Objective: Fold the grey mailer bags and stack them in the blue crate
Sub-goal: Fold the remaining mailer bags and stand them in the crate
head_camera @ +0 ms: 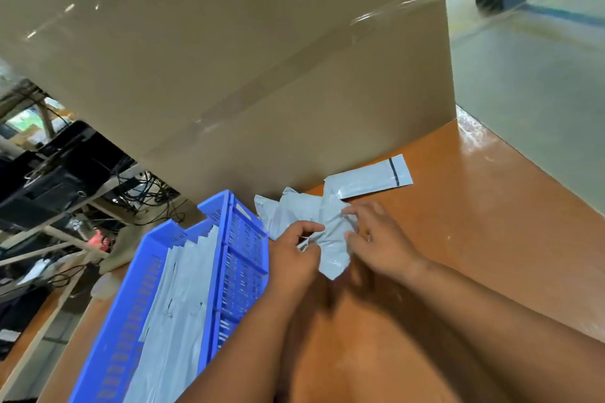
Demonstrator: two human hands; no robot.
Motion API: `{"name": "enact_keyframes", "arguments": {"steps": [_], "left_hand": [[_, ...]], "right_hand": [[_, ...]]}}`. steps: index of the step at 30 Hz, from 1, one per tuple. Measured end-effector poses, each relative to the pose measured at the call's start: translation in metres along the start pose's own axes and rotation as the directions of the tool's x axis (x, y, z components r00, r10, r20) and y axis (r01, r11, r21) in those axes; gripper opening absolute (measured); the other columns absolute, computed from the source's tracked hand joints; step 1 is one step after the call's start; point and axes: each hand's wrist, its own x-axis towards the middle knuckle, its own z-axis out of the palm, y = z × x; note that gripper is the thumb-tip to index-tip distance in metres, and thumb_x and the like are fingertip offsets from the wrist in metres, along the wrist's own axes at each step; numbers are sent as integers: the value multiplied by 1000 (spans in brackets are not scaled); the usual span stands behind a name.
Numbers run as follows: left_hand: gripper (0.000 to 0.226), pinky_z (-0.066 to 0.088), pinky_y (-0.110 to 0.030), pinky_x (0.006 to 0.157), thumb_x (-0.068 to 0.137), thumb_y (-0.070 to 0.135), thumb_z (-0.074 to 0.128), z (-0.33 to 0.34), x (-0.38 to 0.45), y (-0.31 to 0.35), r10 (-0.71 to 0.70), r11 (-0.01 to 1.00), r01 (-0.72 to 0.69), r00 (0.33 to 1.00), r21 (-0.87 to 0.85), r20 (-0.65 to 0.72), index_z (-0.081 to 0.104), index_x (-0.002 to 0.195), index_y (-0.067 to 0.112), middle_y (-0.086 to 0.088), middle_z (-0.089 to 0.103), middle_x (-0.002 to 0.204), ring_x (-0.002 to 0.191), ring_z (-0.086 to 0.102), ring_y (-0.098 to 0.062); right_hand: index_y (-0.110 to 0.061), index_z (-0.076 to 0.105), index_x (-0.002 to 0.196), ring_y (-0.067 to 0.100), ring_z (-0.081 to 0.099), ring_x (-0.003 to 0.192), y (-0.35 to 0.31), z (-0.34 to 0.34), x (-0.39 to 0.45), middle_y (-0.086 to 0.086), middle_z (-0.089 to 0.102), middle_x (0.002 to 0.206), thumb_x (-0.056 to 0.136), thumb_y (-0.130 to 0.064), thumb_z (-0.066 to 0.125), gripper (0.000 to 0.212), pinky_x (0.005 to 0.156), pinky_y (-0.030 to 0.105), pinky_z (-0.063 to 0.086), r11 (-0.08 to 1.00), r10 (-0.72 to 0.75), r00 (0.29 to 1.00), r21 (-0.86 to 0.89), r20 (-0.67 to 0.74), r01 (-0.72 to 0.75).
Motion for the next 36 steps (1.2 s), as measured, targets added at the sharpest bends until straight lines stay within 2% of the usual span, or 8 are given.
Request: {"name": "enact_keyframes", "arguments": {"steps": [4,7,10,21,26,29,32,36], "left_hand": [[36,52,-30,69,67,6,55,15,-21,6,-149,949,196,969,-246,197,78,89,22,-2,79,96,82,70,-19],[29,50,-25,61,68,4,55,39,-49,-9,-185,910,317,888,-268,422,73,87,14,-9,76,87,69,66,-16],[36,56,-31,72,72,10,62,56,-76,-36,-198,933,324,825,-155,530,73,106,19,-4,78,105,85,71,-18],[22,60,-44,74,92,19,79,71,-111,-67,-329,937,348,914,-43,237,68,108,30,5,79,93,83,76,-19],[15,45,-29,65,93,15,73,79,-119,-64,-339,937,336,941,92,11,64,102,22,4,65,78,76,62,-18],[30,49,-32,85,94,13,68,78,-129,-48,-24,928,68,992,367,-125,62,123,17,-1,61,115,102,58,-19],[28,48,-39,99,100,14,56,91,-137,-16,419,808,-362,908,464,-23,61,127,12,-5,59,126,113,55,-26],[41,35,-42,123,107,26,40,148,-130,2,406,728,-472,881,497,241,54,142,11,-8,50,154,147,41,-27]], "right_hand": [[-30,64,130,21,45,137,-8,-55,-28,-6,46,153,90,-43,57,43,110,38,39,956,-148,969,-279,-199,89],[-42,57,138,20,43,141,-2,-83,-56,-9,44,157,93,-66,43,53,113,47,40,848,-68,982,-509,175,149],[-42,56,137,19,49,135,14,-90,-93,-10,51,148,96,-76,32,58,113,48,37,709,78,858,-633,508,311],[-40,42,152,29,17,161,32,-93,-158,5,27,172,101,-77,20,67,123,46,24,624,209,940,-777,270,84],[-42,37,154,29,0,164,30,-89,-154,5,13,177,101,-77,9,69,131,55,4,626,254,937,-779,241,31],[-37,46,147,27,0,164,28,-97,-150,4,17,176,104,-68,9,65,130,61,0,632,186,961,-774,204,42],[-31,53,138,27,8,164,24,-115,-140,6,23,175,107,-56,17,53,130,60,6,628,82,988,-777,131,51],[-31,37,160,30,-2,164,36,-120,-134,3,9,178,107,-56,14,63,130,61,1,547,127,965,-827,229,125]]}}
